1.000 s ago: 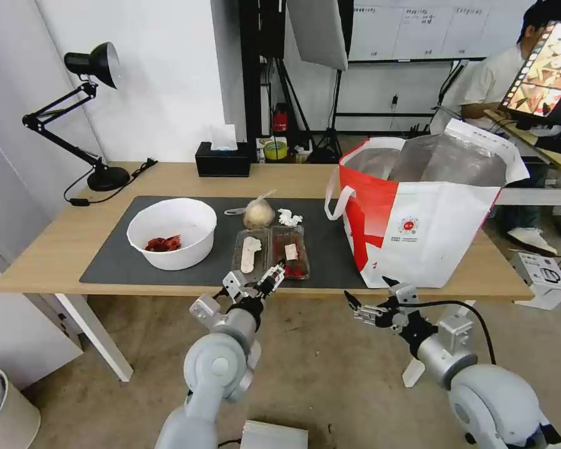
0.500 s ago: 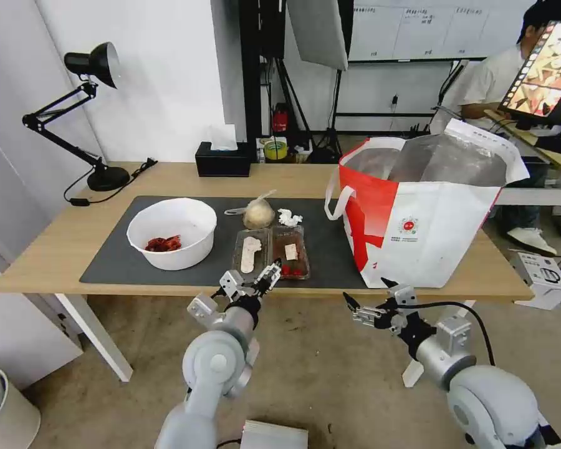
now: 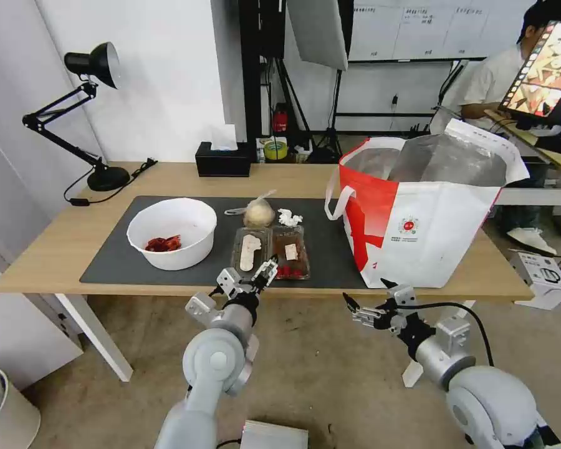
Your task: Pick up the trash from the table and place it into the takeout bag.
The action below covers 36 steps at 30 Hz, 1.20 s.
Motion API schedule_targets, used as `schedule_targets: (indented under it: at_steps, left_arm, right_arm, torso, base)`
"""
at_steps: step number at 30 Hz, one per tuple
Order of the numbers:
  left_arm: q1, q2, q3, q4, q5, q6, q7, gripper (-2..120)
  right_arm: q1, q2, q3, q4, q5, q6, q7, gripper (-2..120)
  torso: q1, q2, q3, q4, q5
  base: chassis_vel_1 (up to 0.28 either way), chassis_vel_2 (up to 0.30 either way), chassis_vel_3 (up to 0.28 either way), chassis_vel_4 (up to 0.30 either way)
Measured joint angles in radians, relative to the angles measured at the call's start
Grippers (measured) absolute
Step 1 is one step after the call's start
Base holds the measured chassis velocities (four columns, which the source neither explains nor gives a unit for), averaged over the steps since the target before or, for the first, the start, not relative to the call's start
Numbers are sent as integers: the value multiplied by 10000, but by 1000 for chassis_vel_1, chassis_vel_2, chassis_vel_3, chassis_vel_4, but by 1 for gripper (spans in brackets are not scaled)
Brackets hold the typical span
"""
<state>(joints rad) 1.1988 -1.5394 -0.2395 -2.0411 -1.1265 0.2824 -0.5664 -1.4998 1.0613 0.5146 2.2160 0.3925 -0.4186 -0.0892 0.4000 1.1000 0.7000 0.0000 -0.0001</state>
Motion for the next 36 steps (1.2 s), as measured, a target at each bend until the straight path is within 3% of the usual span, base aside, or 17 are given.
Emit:
schedule_targets:
  at_steps: [13, 36]
  left_arm:
    - [-115, 20, 67, -54, -29, -133, 317, 100]
    - [-527, 57, 1, 10, -90, -308, 343, 100]
  right_arm:
    - [-126, 90, -7, -17, -204, 6, -29, 100]
    - [-198, 69, 67, 1, -240, 17, -51, 100]
  torso:
    - [0, 0, 0, 0, 0]
    - [0, 0, 0, 0, 1]
  base:
    - [0, 0, 0, 0]
    - [0, 0, 0, 0]
